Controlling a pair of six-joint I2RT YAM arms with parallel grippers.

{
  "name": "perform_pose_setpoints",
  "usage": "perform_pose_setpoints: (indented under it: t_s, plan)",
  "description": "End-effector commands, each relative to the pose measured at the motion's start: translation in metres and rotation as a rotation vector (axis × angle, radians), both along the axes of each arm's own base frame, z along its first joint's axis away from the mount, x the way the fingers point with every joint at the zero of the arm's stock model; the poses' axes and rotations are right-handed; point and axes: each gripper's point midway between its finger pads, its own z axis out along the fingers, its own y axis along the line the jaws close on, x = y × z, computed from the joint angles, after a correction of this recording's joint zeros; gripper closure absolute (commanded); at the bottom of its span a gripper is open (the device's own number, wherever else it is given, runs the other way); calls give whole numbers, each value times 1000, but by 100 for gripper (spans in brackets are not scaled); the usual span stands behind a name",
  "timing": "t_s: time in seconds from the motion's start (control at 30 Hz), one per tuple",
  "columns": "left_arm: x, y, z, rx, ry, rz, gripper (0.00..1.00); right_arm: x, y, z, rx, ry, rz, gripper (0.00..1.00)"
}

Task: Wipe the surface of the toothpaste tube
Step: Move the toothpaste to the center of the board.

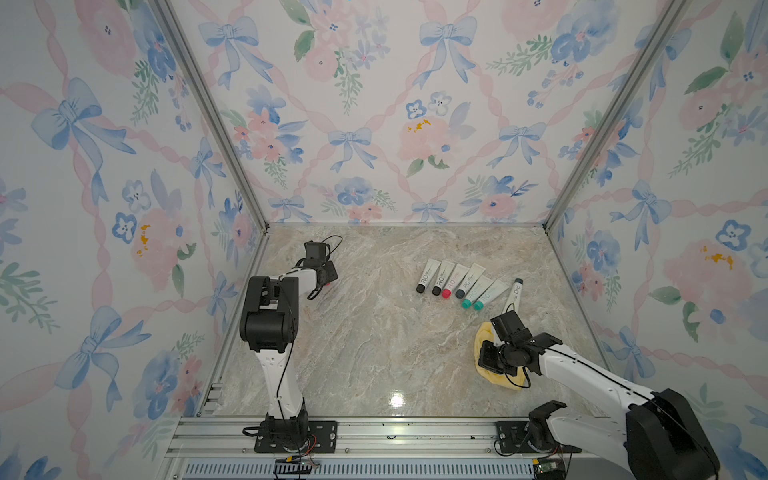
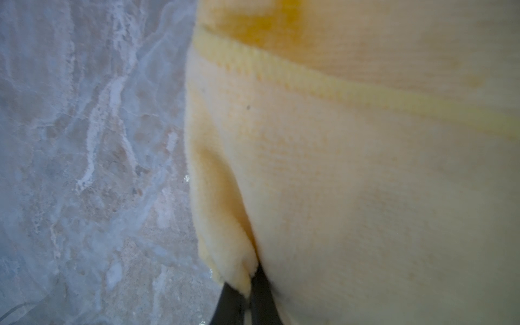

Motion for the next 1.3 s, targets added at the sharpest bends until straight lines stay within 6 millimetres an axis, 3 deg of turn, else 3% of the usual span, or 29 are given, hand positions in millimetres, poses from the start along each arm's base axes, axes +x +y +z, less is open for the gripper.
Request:
perform_pose_setpoints:
  t_s: [0.0, 0.23, 0.47, 0.67, 0.8, 1.07, 1.27]
  plan:
    - [-7, -13, -9, -6, 32, -37, 73, -9, -4, -6, -21, 21, 13, 93]
    - [-21, -54, 2, 9, 20, -136, 75, -10, -4, -7, -19, 16, 12, 93]
    - [-58, -95, 8, 32, 16, -235, 77, -9, -3, -7, -19, 12, 12, 93]
    - [-93, -147, 28, 27, -40, -412, 77, -5, -2, -6, -21, 14, 20, 93]
    - [-121, -189, 36, 26, -61, -550, 76, -2, -1, -4, -22, 11, 22, 94]
    - [-192, -275, 33, 45, -67, -871, 76, 0, -3, -1, -26, 3, 17, 94]
    - [-235, -309, 19, 70, -46, -1041, 76, -1, -6, -2, -24, 3, 8, 94]
